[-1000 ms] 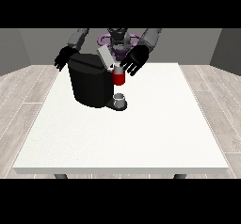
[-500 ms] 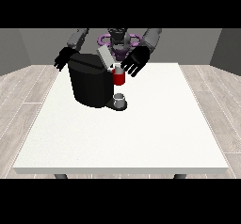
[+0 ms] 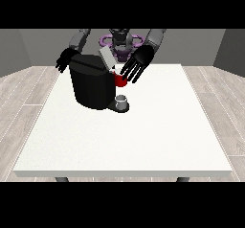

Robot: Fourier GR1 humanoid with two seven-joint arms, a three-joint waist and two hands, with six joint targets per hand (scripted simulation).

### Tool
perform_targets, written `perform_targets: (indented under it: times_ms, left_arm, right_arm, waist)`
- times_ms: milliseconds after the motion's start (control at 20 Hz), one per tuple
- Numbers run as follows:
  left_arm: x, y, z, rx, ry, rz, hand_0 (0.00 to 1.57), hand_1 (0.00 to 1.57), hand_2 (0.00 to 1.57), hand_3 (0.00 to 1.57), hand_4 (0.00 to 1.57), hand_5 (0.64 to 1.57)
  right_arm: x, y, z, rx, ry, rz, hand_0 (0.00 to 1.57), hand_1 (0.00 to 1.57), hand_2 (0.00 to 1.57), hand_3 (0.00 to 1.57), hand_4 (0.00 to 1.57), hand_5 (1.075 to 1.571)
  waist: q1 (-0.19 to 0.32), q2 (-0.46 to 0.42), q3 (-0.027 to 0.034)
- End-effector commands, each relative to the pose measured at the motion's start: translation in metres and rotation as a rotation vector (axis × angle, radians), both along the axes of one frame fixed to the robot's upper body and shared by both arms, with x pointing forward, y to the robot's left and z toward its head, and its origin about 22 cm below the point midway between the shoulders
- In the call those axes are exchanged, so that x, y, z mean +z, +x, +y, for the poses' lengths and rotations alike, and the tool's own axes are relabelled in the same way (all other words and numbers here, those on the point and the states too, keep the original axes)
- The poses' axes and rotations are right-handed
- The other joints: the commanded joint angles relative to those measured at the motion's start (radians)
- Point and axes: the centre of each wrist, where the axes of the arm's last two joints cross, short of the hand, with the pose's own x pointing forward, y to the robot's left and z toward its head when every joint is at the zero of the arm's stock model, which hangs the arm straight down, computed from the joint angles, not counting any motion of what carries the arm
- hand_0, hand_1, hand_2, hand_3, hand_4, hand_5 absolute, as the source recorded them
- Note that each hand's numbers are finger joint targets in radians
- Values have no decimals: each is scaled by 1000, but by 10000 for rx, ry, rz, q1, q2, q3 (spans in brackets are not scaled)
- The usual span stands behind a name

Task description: Insert the coffee pod into the coffee machine and close the lid

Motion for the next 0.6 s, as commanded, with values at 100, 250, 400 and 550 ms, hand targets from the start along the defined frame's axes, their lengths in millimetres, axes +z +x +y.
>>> perform_targets:
  times_ms: [100, 250, 400, 550]
  left_arm:
    - [-4, -1, 4, -72, 351, 65, 0, 0, 0, 0, 0, 1571]
    - [-15, 1, -20, -113, 306, 517, 0, 0, 0, 0, 0, 1571]
    - [-14, -2, 6, -265, 216, 813, 0, 0, 0, 0, 0, 1571]
    - [-5, -3, 13, 34, 185, 459, 0, 0, 0, 0, 0, 1571]
  right_arm:
    - [-3, 1, -9, -302, 14, 112, 0, 0, 0, 0, 435, 1571]
    - [-16, -3, -15, -400, -50, 743, 0, 0, 0, 0, 360, 1571]
    - [-20, -8, -12, -571, 83, 1049, 0, 0, 0, 0, 344, 1571]
    - [-24, -10, -15, -417, -19, 790, 0, 0, 0, 0, 378, 1571]
  waist:
    - [157, -7, -10]
    - [286, -620, -9]
    - [499, -883, -12]
    - [385, -680, -11]
